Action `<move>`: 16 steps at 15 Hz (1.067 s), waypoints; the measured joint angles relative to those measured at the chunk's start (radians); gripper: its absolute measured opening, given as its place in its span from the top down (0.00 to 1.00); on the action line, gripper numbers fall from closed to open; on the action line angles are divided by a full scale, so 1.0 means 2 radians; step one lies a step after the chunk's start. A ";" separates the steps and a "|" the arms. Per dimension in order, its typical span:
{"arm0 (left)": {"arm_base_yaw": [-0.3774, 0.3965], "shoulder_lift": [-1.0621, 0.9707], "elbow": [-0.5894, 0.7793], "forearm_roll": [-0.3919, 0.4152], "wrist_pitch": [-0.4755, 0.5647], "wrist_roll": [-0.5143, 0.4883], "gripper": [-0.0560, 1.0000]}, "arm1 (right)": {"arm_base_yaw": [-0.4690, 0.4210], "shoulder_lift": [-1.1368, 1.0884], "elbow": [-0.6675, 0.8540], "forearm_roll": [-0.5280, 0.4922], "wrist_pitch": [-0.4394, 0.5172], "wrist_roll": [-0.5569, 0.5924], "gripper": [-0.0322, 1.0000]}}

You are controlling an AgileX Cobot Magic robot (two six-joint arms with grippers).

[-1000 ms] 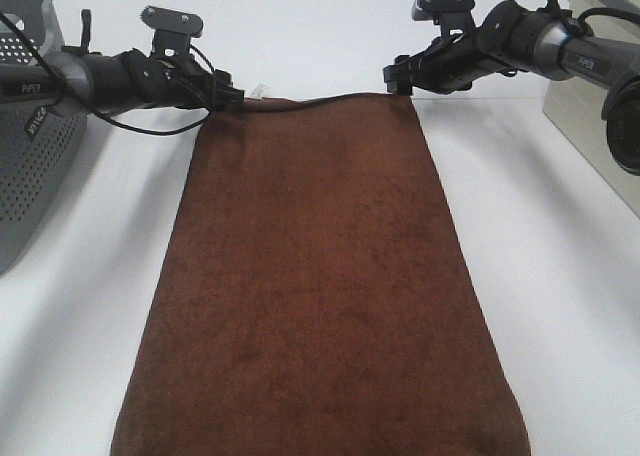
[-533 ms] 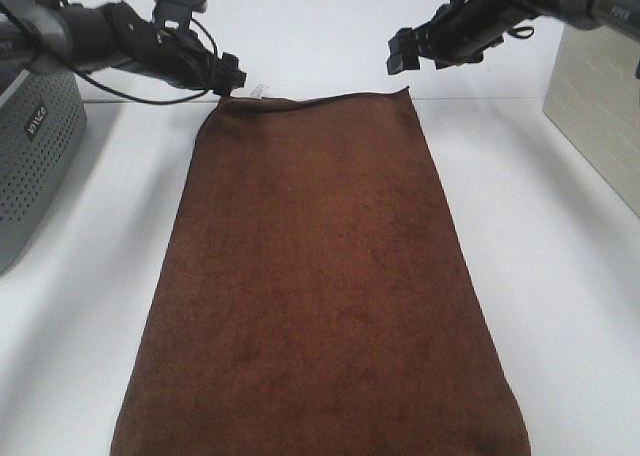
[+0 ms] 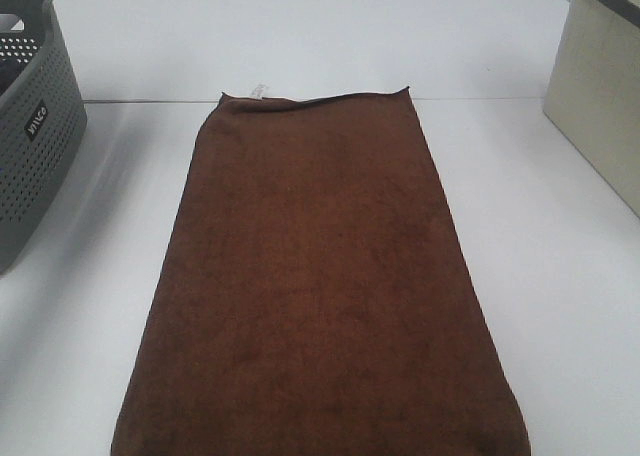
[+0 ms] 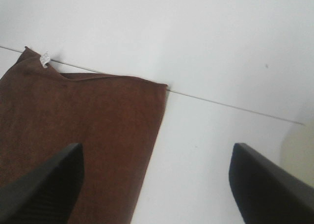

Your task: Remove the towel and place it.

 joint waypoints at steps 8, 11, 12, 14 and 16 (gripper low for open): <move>0.085 -0.151 0.134 0.075 0.127 -0.024 0.18 | -0.042 -0.144 0.120 -0.036 0.051 0.039 0.21; 0.086 -0.306 0.321 0.070 0.075 -0.029 0.18 | -0.042 -0.294 0.295 -0.036 0.053 0.039 0.21; 0.086 -0.339 0.350 0.070 0.072 -0.030 0.18 | -0.042 -0.320 0.329 -0.036 0.053 0.039 0.21; 0.086 -0.456 0.441 0.070 0.066 -0.034 0.18 | -0.042 -0.453 0.462 -0.035 0.040 0.039 0.21; 0.086 -0.555 0.505 0.075 0.065 -0.035 0.18 | -0.042 -0.565 0.586 -0.034 0.015 0.039 0.21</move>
